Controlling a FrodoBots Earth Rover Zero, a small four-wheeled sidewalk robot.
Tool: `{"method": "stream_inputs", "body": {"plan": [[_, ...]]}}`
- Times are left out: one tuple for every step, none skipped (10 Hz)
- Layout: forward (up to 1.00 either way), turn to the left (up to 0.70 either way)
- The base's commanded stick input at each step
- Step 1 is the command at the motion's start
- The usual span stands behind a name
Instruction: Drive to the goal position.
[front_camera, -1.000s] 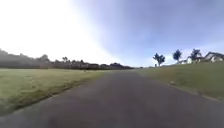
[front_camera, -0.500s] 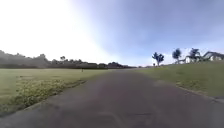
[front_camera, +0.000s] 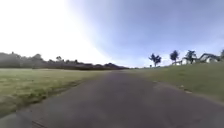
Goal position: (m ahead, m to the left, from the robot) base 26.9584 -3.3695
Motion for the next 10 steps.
{"method": "stream_inputs", "body": {"plan": [[1.00,0.00],[1.00,0.00],[1.00,0.00],[1.00,0.00],[1.00,0.00],[1.00,0.00],[1.00,0.00],[1.00,0.00],[1.00,0.00],[1.00,0.00]]}}
